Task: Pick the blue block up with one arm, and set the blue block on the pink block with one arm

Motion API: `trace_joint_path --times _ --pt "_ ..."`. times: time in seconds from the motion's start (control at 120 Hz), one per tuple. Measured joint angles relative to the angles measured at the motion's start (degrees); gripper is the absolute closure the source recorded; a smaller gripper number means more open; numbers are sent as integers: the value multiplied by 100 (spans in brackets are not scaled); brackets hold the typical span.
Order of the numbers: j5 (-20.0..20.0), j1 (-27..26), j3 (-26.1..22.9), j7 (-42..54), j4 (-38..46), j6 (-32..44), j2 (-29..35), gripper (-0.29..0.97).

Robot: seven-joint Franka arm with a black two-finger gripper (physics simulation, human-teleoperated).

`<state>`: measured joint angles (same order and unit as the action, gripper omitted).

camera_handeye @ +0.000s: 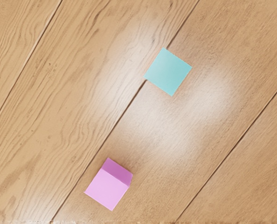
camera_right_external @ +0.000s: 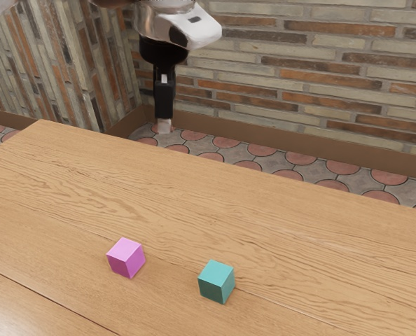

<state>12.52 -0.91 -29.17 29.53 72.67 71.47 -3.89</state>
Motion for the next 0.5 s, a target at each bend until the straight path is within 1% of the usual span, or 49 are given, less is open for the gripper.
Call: trace_joint_path --times 0.033,0.125,0.175,0.208,0.267,0.317,0.433,0.5 --pt "2 61 15 70 -1 4 -124 0" --pt "17 868 44 246 27 -4 -243 0" --pt "12 1076 42 332 74 -53 -269 0" --pt "-2 1081 17 383 111 -80 -301 0" --pt "-13 855 -8 454 277 -78 -470 0" --pt "-67 751 -10 499 708 54 -505 0" --pt "-324 738 -10 443 1873 540 -314 0" --pt "-486 801 -10 363 2511 898 -37 0"
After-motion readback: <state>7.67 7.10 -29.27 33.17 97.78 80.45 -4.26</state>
